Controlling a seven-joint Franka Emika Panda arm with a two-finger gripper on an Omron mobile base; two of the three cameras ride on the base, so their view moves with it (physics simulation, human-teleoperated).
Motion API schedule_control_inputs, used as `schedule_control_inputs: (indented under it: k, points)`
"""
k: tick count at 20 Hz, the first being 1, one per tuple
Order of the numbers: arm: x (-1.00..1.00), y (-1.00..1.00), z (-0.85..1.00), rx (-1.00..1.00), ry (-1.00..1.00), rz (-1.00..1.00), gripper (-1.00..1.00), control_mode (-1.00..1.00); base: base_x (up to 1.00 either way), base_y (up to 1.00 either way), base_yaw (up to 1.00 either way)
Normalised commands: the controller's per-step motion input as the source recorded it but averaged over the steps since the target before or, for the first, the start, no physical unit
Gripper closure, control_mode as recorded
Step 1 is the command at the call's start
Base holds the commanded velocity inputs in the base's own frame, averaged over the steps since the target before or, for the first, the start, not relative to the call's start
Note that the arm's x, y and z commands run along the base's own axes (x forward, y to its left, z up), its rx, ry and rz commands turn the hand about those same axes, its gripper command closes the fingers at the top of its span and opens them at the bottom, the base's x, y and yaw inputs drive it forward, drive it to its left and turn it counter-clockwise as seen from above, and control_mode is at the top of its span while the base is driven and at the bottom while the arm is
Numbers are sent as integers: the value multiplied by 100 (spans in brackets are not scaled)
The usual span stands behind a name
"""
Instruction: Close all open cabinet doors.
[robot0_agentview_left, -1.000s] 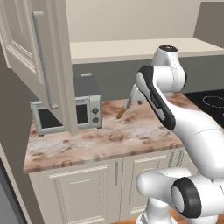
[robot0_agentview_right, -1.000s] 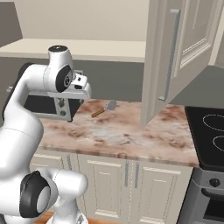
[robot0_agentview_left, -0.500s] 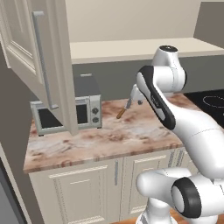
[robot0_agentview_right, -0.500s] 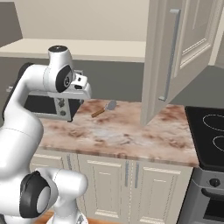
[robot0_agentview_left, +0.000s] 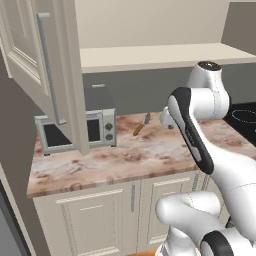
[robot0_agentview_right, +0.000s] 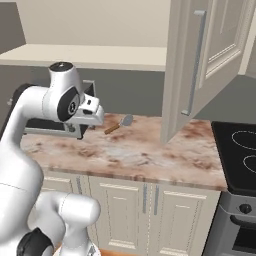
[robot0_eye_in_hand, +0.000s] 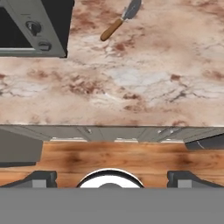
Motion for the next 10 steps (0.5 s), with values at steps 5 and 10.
schedule_control_inputs:
  k: [5,10]
  points:
    - [-62,-31,-29,0,-14,-3,-100,-100,0,0,0]
    - [-12,-46,-14,0,-17,0,-100,-100,0,0,0]
